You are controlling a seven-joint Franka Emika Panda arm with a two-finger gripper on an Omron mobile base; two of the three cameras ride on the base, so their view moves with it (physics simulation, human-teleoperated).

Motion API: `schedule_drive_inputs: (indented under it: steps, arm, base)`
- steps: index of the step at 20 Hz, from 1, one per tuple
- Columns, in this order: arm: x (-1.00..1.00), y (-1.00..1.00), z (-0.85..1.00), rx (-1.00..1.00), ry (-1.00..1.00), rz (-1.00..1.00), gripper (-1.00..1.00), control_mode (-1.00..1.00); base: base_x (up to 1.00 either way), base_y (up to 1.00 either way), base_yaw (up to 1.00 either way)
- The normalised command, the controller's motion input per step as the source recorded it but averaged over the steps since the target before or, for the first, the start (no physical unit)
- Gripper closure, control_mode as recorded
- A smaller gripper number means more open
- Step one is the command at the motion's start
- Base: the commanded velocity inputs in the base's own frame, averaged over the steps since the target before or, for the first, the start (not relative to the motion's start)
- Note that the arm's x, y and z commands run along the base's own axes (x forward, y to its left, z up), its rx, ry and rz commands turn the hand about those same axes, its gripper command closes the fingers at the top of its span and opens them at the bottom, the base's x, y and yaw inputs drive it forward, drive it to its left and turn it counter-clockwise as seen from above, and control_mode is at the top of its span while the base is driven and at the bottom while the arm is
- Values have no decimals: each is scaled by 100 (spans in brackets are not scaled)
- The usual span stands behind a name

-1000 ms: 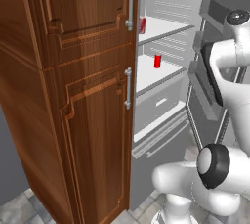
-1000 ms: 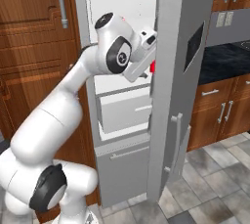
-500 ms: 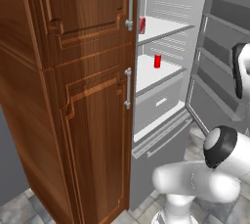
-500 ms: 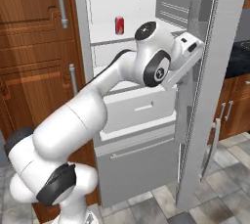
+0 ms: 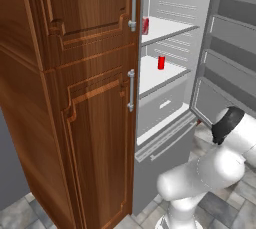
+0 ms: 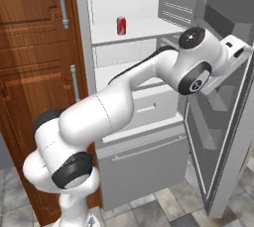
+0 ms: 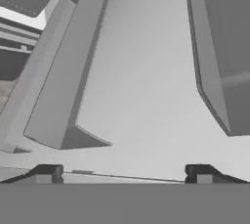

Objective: Open the fridge, grab two sodas, and place both sodas inside the bowl with ice on the dining counter.

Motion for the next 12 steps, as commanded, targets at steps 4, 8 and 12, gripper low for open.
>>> schedule_drive_inputs:
  steps: [4,8,12]
  arm:
    - [-33,-74,38,2,-11,0,-100,-100]
    - [-64,-59,42,1,-17,-4,-100,-100]
    - [-100,-32,27,3,-24,-6,-100,-100]
  base:
    - [0,0,0]
    - [0,0,0]
    - [0,0,0]
